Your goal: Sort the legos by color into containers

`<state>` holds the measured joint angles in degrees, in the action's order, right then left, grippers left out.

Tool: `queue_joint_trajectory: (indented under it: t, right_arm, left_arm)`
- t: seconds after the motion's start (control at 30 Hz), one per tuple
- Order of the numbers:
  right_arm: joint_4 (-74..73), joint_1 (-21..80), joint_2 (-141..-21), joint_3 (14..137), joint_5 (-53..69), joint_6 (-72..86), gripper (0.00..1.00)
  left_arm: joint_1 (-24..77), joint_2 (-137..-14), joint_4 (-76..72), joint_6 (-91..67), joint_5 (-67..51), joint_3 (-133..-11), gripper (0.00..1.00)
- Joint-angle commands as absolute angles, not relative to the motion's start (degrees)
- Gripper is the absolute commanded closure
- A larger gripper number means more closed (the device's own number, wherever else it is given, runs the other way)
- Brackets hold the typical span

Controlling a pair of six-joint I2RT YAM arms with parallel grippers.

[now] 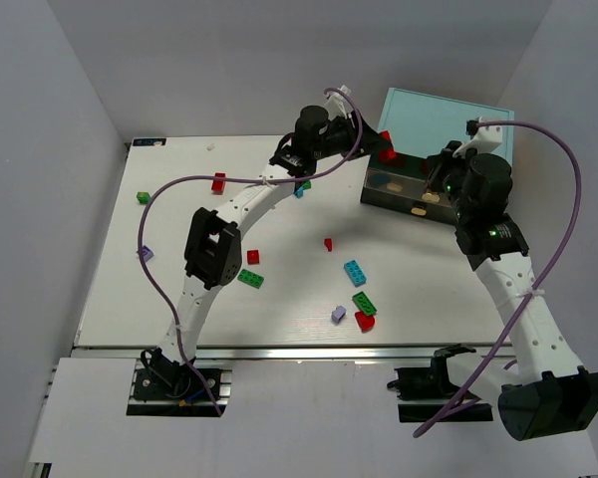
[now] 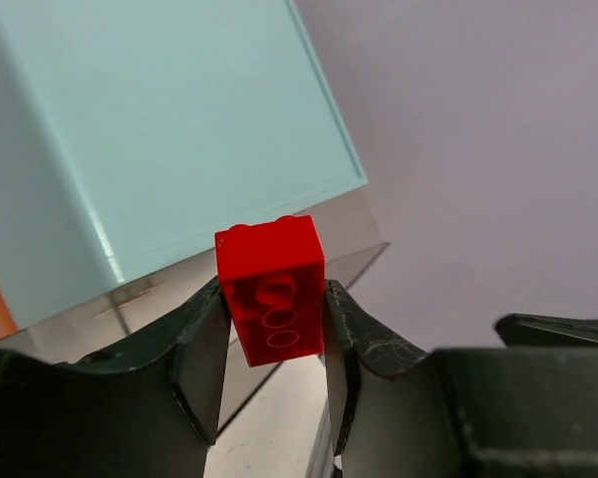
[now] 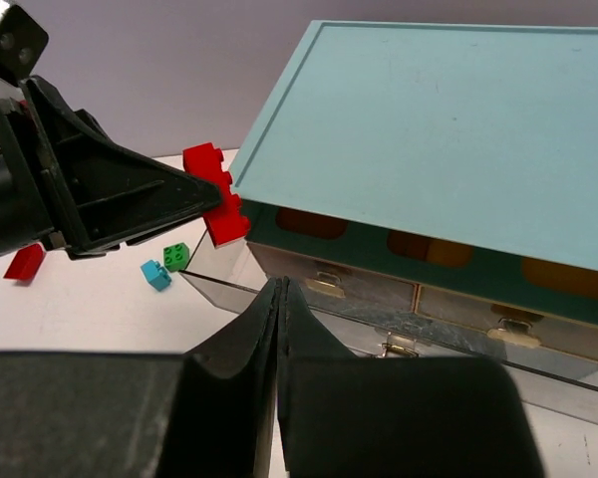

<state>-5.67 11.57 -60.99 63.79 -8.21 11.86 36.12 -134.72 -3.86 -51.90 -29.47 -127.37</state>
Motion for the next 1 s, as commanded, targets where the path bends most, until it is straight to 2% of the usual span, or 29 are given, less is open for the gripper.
queue_joint_trajectory:
  t: [0.0, 0.27, 0.4, 0.47, 0.5, 0.57, 0.6, 0.63, 0.67, 0.7, 0.77, 0.83, 0.87, 0.93, 0.97]
  right_arm:
    - [-3.52, 10.81, -59.85, 63.55, -7.30, 12.92, 1.00]
    - [-2.99, 10.11, -58.98, 62.49, -4.75, 12.22, 1.00]
    - [-0.97, 10.02, -57.57, 60.56, 1.73, 6.18, 0.93]
    - [1.56, 9.76, -56.69, 58.89, 11.91, 2.13, 0.79]
    - [2.10, 9.58, -55.82, 58.28, 16.22, -2.50, 0.66]
    - [2.38, 8.19, -55.29, 56.43, 33.24, -7.88, 0.51]
    - [0.72, 9.74, -55.46, 56.25, 39.57, -11.39, 0.43]
    - [-3.13, 9.76, -55.89, 57.38, 51.30, -20.91, 0.42]
    - [-12.04, 10.02, -56.25, 58.00, 56.29, -26.40, 0.43]
    - [-17.52, 10.28, -57.90, 58.62, 62.95, -38.81, 0.47]
    - [-36.18, 10.81, -60.11, 61.16, 64.68, -51.09, 0.53]
    - [-49.59, 11.34, -64.50, 62.48, 62.77, -65.32, 0.57]
    - [-56.18, 11.60, -66.25, 63.62, 61.19, -80.18, 0.59]
    - [-71.67, 12.21, -71.52, 63.72, 56.02, -91.96, 0.58]
    - [-75.20, 12.13, -73.02, 62.68, 54.68, -98.20, 0.55]
  left_arm:
    - [36.73, -134.39, 1.74, -47.64, -24.10, -129.02, 0.60]
    - [36.74, -135.79, 5.19, -46.93, -19.69, -132.10, 0.34]
    - [36.74, -135.00, 4.13, -47.37, -19.69, -132.36, 0.32]
    - [36.74, -134.39, 3.78, -47.64, -19.78, -132.45, 0.32]
    - [36.74, -133.51, 3.17, -47.64, -19.78, -132.54, 0.34]
    - [36.74, -132.28, 2.55, -47.64, -19.43, -132.45, 0.38]
    - [36.74, -130.71, 2.37, -47.38, -19.08, -132.54, 0.46]
    - [36.74, -129.65, 2.55, -46.94, -18.81, -132.37, 0.53]
    - [35.61, -128.68, 2.90, -46.67, -18.29, -132.19, 0.61]
    - [35.60, -126.15, 4.21, -45.89, -17.85, -131.14, 0.72]
    - [34.28, -122.97, 6.75, -43.61, -15.40, -130.08, 0.80]
    - [33.58, -117.55, 12.02, -38.97, -12.93, -128.77, 0.83]
    - [32.97, -115.51, 13.87, -37.63, -10.83, -125.98, 0.82]
    - [32.26, -108.94, 19.23, -34.38, -8.62, -121.93, 0.69]
    - [32.26, -106.63, 21.25, -33.67, -6.35, -116.60, 0.52]
